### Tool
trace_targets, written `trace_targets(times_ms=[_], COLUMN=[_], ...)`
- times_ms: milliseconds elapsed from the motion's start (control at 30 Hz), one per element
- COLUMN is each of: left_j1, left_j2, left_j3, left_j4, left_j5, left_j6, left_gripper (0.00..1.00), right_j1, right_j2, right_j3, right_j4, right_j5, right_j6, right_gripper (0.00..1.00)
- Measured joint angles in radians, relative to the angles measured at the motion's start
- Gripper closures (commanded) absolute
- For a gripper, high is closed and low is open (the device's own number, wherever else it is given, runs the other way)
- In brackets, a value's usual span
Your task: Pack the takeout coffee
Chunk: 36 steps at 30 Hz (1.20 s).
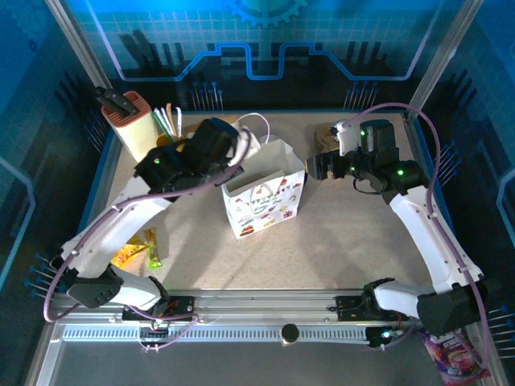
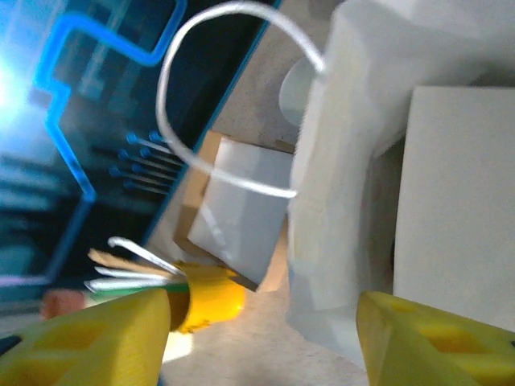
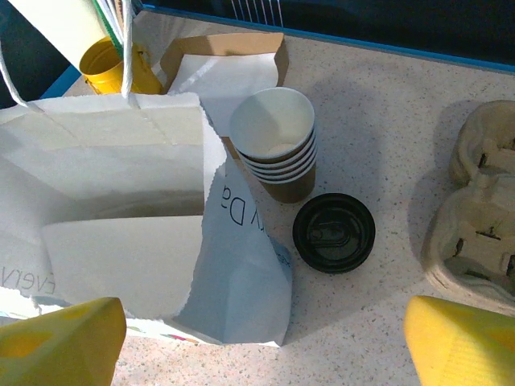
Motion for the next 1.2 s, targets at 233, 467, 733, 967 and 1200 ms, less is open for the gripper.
trace_targets(times_ms=[233,467,733,967,1200], left_j1=[0.352,0.546,0.564,0.573,0.594], left_j2=[-0.051,0.15,0.487,0.7,0.866], left_j3=[-0.191,-0.219,-0.105,0.078,0.216], left_j4=[0.159,0.266,0.292,0.294,0.245], left_j5=[0.248,0.36,0.37,0.354,0.354], left_j6=[-0.319,-0.518,-0.56,-0.557,-0.543], left_gripper=[0.26,0.26,0.28,0.3,0.29], right_j1=[0.013,0.029,0.039,0.042,0.043], right_j2=[0.018,0.037,0.054,0.055,0.055], right_j3=[0.0,0.006,0.027,0.032,0.043], right_j4=[0.009,0.013,0.012,0.007,-0.001], right_j5=[0.001,0.001,0.005,0.017,0.028], right_j6=[0.005,0.008,0.007,0.007,0.007], right_gripper=[0.1,0.1,0.09,0.09,0.09])
